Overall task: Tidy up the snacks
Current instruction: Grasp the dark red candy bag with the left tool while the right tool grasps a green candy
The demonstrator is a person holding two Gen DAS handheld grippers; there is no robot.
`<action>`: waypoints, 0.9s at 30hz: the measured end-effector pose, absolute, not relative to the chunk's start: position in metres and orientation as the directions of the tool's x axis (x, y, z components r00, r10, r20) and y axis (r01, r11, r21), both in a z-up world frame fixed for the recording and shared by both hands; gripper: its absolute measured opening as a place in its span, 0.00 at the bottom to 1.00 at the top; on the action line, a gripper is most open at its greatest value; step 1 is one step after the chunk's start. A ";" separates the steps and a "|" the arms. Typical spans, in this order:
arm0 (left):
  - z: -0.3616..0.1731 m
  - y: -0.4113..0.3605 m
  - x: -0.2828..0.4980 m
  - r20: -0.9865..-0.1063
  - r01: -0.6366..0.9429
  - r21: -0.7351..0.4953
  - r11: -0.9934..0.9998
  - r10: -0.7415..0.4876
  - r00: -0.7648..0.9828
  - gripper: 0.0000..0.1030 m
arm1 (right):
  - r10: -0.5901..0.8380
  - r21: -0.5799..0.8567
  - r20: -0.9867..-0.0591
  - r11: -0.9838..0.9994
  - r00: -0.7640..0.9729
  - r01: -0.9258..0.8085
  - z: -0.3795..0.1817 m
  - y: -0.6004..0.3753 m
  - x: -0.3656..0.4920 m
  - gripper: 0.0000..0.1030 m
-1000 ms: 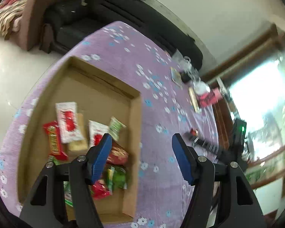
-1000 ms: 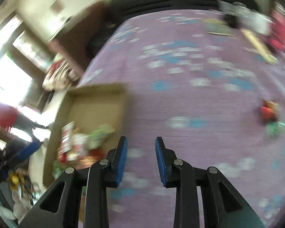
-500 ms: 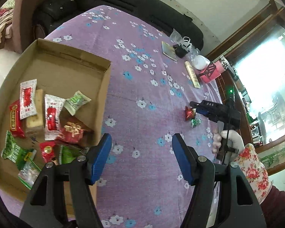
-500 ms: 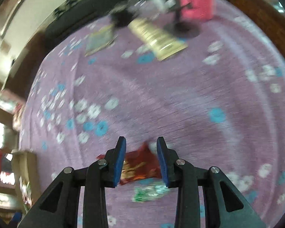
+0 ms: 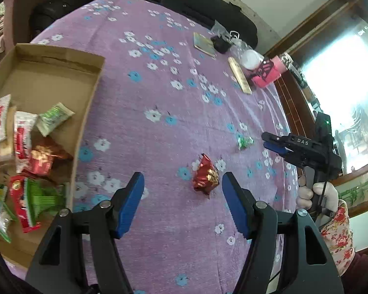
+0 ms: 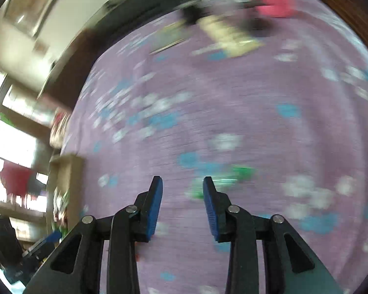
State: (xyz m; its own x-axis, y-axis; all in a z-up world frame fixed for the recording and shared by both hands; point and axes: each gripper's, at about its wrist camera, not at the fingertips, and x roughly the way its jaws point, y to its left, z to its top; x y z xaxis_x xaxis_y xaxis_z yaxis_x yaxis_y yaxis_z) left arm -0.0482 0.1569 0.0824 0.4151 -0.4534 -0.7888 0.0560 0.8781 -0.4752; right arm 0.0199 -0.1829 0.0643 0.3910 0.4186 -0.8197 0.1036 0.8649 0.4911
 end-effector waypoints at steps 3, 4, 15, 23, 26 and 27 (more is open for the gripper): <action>0.075 0.143 -0.045 -0.803 0.070 -0.461 0.885 -0.450 0.391 0.65 | 0.422 0.513 -0.826 0.837 0.373 0.191 0.048 -0.204 0.017 0.35; 0.074 0.139 -0.045 -0.805 0.074 -0.462 0.884 -0.453 0.383 0.65 | 0.426 0.519 -0.827 0.829 0.368 0.207 0.044 -0.203 0.018 0.35; 0.062 0.112 -0.045 -0.836 0.122 -0.398 0.909 -0.414 0.359 0.65 | 0.329 0.417 -0.861 0.893 0.388 0.168 0.039 -0.157 0.042 0.41; 0.044 0.081 -0.032 -0.864 0.201 -0.312 0.929 -0.365 0.346 0.65 | 0.183 0.240 -0.903 0.965 0.389 0.102 0.039 -0.135 0.041 0.40; 0.036 0.060 -0.026 -0.875 0.268 -0.251 0.930 -0.336 0.348 0.65 | 0.176 0.217 -0.905 0.974 0.387 0.066 0.039 -0.134 0.040 0.26; 0.033 0.055 -0.022 -0.880 0.282 -0.238 0.929 -0.330 0.342 0.65 | 0.196 0.237 -0.903 0.969 0.381 0.064 0.038 -0.138 0.040 0.25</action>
State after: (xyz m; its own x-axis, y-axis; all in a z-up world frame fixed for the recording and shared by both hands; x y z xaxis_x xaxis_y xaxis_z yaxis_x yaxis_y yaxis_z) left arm -0.0225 0.0547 0.0331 0.3421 -0.3298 -0.8799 0.2824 0.9292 -0.2385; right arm 0.0397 -0.1375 0.0383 0.3813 0.1962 -0.9034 0.0636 0.9693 0.2374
